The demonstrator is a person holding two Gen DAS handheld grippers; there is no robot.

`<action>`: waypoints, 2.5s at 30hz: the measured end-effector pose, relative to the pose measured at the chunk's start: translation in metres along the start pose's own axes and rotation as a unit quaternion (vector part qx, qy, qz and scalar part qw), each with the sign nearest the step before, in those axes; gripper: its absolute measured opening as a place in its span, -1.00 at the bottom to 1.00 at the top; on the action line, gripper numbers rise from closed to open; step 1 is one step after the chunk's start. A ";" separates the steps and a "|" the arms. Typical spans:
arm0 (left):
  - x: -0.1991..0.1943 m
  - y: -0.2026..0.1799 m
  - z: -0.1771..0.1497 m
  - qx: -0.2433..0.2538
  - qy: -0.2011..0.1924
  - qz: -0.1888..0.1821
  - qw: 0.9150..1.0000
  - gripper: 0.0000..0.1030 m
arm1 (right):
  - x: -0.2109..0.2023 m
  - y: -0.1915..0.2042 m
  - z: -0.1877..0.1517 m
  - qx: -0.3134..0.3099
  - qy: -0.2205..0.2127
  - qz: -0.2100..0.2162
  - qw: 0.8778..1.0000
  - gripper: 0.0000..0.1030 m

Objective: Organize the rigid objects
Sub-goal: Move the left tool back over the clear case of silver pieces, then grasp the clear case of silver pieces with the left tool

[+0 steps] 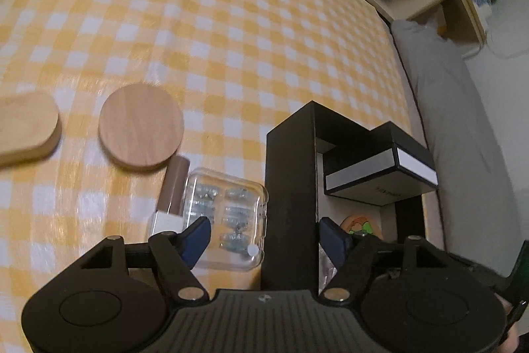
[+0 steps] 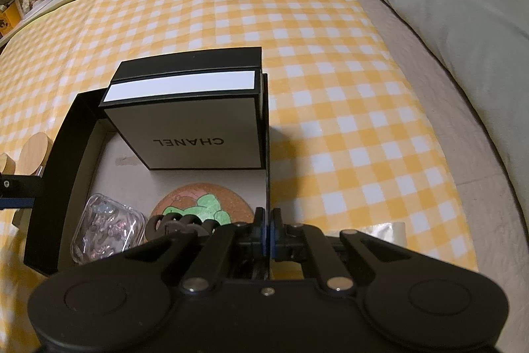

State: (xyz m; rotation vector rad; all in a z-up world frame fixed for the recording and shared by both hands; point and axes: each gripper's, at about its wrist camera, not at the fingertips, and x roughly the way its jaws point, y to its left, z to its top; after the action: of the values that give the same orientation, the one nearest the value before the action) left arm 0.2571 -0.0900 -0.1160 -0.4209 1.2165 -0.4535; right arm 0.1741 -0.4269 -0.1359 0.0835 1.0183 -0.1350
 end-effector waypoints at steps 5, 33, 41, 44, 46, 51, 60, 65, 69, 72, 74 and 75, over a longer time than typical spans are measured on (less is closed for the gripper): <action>-0.010 0.013 -0.002 -0.032 -0.022 -0.003 0.999 0.41 | 0.000 0.001 0.000 0.000 0.000 0.001 1.000 -0.95; 0.030 -0.016 -0.019 0.150 -0.019 0.133 0.980 0.92 | 0.000 -0.004 -0.001 0.016 0.001 -0.011 1.000 -0.93; 0.037 -0.018 -0.016 0.148 -0.049 0.136 0.978 0.85 | 0.001 -0.013 0.000 0.032 0.000 -0.023 0.999 -0.92; 0.035 -0.018 -0.016 0.158 -0.043 0.146 0.976 0.67 | 0.002 -0.014 0.000 0.033 0.000 -0.023 0.999 -0.92; 0.032 -0.018 -0.015 0.164 -0.037 0.149 0.974 0.57 | 0.003 -0.015 0.000 0.032 0.000 -0.024 0.999 -0.91; 0.020 -0.014 -0.015 0.161 -0.030 0.155 0.974 0.40 | 0.002 -0.012 0.000 0.032 0.000 -0.024 0.999 -0.91; 0.021 -0.020 -0.022 0.194 -0.042 0.176 0.964 0.45 | 0.002 -0.012 0.000 0.032 0.000 -0.025 0.999 -0.91; 0.034 -0.026 -0.030 0.238 -0.045 0.195 0.951 0.56 | 0.002 -0.011 0.000 0.032 0.000 -0.025 0.999 -0.91; 0.031 -0.022 -0.027 0.222 -0.053 0.186 0.956 0.45 | 0.003 -0.013 0.000 0.032 0.000 -0.025 0.999 -0.91; 0.020 -0.019 -0.021 0.178 -0.072 0.182 0.964 0.44 | 0.002 -0.013 0.000 0.032 0.000 -0.025 0.999 -0.91; 0.008 -0.021 -0.017 0.154 -0.091 0.171 0.969 0.44 | 0.002 -0.011 -0.001 0.032 -0.001 -0.026 0.999 -0.91; 0.001 -0.024 -0.015 0.143 -0.103 0.163 0.971 0.44 | 0.002 -0.011 -0.001 0.032 -0.001 -0.026 0.999 -0.91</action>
State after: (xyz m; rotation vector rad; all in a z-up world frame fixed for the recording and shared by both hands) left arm 0.2407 -0.1112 -0.1084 -0.0152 0.9768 -0.2871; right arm 0.1729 -0.4374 -0.1379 0.1145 1.0156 -0.2156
